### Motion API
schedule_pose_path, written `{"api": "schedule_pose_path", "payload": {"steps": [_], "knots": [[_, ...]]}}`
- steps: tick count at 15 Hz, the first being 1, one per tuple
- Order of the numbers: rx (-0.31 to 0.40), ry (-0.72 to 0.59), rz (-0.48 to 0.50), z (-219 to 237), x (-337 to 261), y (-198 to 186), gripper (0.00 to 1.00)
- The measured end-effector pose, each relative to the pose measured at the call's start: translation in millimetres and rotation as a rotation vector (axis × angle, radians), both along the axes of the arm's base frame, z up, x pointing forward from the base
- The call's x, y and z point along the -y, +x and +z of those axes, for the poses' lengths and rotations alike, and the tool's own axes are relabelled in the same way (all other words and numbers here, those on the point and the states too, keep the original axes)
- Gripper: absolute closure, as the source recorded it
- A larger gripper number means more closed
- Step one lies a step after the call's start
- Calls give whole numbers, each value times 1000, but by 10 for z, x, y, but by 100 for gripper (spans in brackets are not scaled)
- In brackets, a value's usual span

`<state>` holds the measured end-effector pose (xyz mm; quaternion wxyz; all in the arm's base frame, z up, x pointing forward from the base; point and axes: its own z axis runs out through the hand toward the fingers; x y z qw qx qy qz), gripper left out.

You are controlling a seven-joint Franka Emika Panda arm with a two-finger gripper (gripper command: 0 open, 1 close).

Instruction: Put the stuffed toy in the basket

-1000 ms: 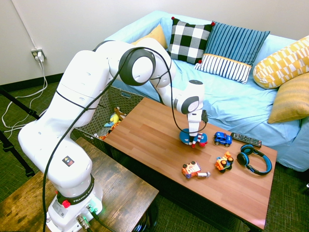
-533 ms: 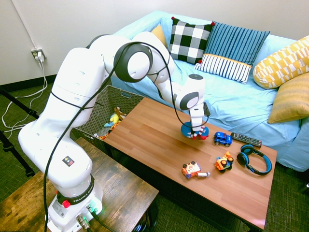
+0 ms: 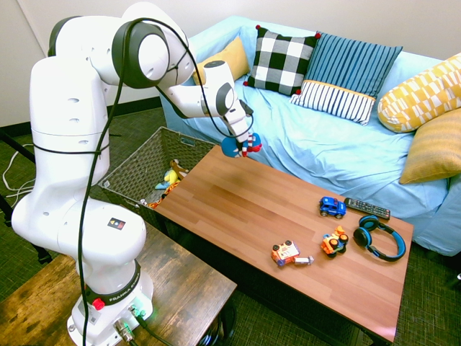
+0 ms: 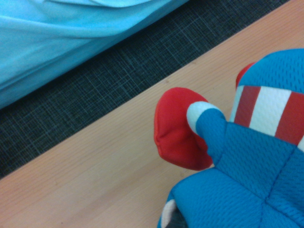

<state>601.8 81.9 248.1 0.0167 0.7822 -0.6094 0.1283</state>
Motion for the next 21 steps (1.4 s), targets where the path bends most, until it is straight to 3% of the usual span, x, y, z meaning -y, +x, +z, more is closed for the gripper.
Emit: {"api": "schedule_pose_path", "payload": {"steps": [3,8,12,15,16,21], "knots": [[18,26,53,-2,-273,-10,100],[55,165,279,-15,-1862,84,100],[-34,212,443,-661,-3124,-87,100],[-106,240,497,-1160,-3619,-257,100],[-125,244,500,-1280,-3652,-267,0],[-148,261,499,-1522,-3676,-243,0]]}}
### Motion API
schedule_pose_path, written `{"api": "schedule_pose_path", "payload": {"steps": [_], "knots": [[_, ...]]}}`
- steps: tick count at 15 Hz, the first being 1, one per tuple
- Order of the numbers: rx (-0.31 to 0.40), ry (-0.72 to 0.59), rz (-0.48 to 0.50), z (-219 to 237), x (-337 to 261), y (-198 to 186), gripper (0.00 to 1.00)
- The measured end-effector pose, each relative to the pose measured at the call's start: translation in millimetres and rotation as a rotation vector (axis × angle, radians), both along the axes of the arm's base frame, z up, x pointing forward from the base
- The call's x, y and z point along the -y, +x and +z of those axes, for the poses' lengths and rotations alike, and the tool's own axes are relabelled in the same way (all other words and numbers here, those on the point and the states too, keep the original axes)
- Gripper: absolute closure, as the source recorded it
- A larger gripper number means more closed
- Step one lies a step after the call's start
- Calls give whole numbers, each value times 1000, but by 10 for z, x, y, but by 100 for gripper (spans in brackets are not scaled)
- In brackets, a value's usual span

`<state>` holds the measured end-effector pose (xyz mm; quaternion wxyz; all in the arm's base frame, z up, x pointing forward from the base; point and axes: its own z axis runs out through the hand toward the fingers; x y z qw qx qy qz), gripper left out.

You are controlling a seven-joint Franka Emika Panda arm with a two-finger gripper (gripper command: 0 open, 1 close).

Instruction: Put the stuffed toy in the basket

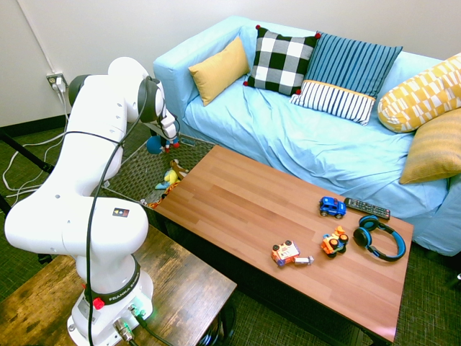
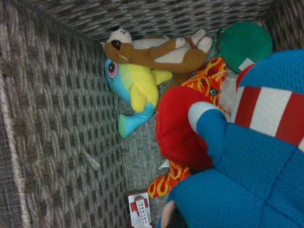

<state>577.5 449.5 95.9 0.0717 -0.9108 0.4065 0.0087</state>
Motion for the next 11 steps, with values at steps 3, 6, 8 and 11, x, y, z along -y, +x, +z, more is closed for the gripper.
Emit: {"api": "schedule_pose_path", "payload": {"steps": [3,6,8,11], "knots": [[-10,-1,-4,-15,30,18,0],[-14,-1,-6,-13,30,27,0],[-17,-1,-9,-4,31,36,0],[-20,-1,-14,-4,46,49,0]]}}
